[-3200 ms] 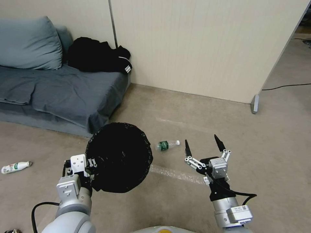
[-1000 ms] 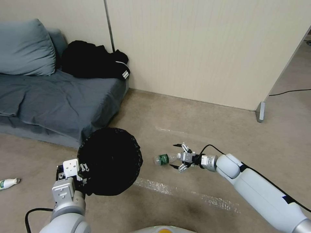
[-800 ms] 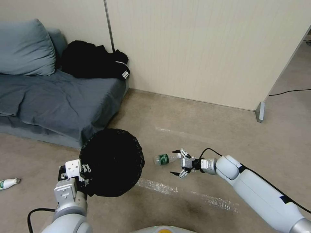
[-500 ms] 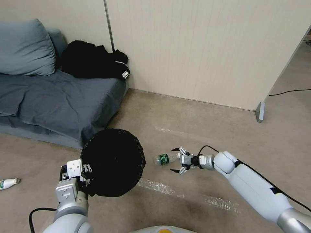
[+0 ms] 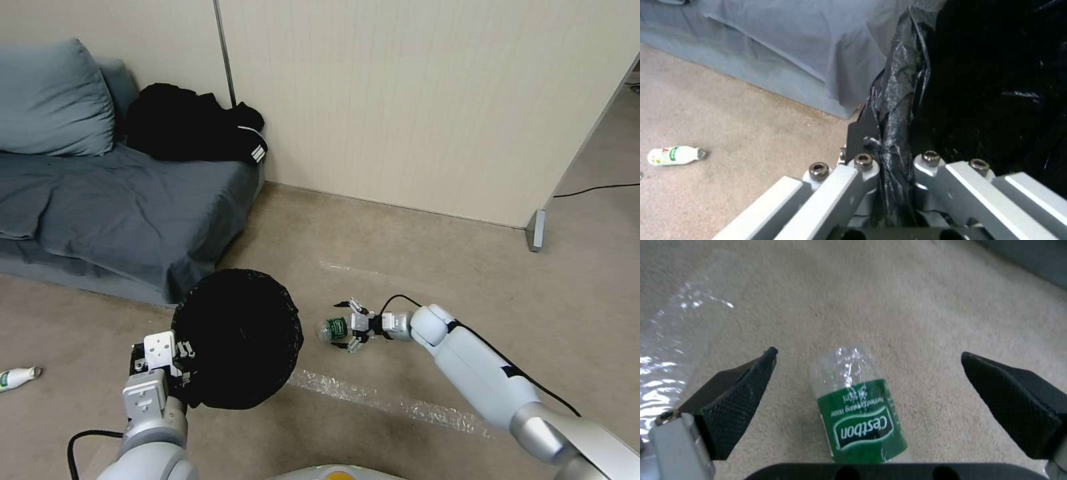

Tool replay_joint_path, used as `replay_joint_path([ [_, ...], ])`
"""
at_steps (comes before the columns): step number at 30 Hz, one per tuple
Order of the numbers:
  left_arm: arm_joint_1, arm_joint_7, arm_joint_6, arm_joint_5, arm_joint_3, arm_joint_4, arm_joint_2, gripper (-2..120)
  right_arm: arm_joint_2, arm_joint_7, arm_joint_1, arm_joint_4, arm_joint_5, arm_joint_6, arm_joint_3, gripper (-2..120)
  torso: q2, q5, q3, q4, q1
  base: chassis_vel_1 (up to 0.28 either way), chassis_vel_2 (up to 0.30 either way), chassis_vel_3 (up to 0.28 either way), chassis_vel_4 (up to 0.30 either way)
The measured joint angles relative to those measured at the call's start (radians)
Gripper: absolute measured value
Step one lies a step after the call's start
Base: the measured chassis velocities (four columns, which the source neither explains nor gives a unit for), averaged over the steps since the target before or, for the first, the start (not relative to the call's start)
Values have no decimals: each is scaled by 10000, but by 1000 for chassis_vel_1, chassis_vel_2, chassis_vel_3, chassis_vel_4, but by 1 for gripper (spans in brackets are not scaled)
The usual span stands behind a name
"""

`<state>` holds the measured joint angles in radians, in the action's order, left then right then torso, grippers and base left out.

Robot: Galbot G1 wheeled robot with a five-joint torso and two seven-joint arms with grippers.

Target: Pick up the trash bin, then pick up the garbage from the floor and place it into the trash bin.

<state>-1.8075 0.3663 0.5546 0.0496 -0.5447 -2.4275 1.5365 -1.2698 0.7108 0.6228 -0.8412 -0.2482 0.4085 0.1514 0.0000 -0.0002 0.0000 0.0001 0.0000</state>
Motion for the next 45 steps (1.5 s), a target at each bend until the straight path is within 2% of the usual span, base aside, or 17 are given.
replay_joint_path([
  [10, -115, 3, -77, -62, 11, 0, 9, 1, -442, 145, -114, 1245, -500, 4, -588, 100, 0, 2, 0, 0, 0, 0, 0, 0, 0],
  [15, -157, 6, -99, -85, 33, -1, 11, 1, -532, 201, -120, 1826, -709, 87, -1017, 89, 0, 2, 0, -1, 0, 0, 0, 0, 0],
  [18, -159, 9, -107, -100, 59, -2, -2, 1, -531, 223, -124, 2019, -714, 147, -1229, 74, 0, 2, 0, -1, 0, 0, 0, 0, 0],
  [19, -159, 9, -107, -100, 59, -2, -2, 1, -531, 223, -124, 2019, -714, 147, -1229, 74, 0, 2, 0, -1, 0, 0, 0, 0, 0],
  [22, -182, 10, -133, -157, 166, 6, -3, 1, -552, 259, -126, 2148, -685, 173, -1405, 61, 0, 2, -1, -1, 0, 0, 0, 0, 0],
  [23, -182, 10, -133, -157, 166, 6, -3, 1, -552, 259, -126, 2148, -685, 173, -1405, 61, 0, 2, -1, -1, 0, 0, 0, 0, 0],
  [30, -137, 10, -152, -162, 133, 47, 29, 1, -664, 273, -129, 2257, -665, 252, -1532, 31, 0, 1, 0, -1, 0, 0, 0, 0, 0],
  [40, -116, 10, -161, -155, 150, 93, 35, 1, -810, 242, -178, 2374, -634, 285, -1502, 11, 0, 1, -1, -1, 0, 0, 0, 0, 0],
  [43, -104, 9, -163, -147, 150, 98, 30, 1, -825, 167, -136, 2253, -457, 328, -1522, 10, 0, 3, 0, 0, 1, 0, 0, 0, 0],
  [45, -73, 9, -164, -114, 149, 115, 7, 1, -792, -47, 17, 1684, 19, 343, -1636, 10, 0, 4, 0, 1, 0, 0, 0, 0, 0],
])
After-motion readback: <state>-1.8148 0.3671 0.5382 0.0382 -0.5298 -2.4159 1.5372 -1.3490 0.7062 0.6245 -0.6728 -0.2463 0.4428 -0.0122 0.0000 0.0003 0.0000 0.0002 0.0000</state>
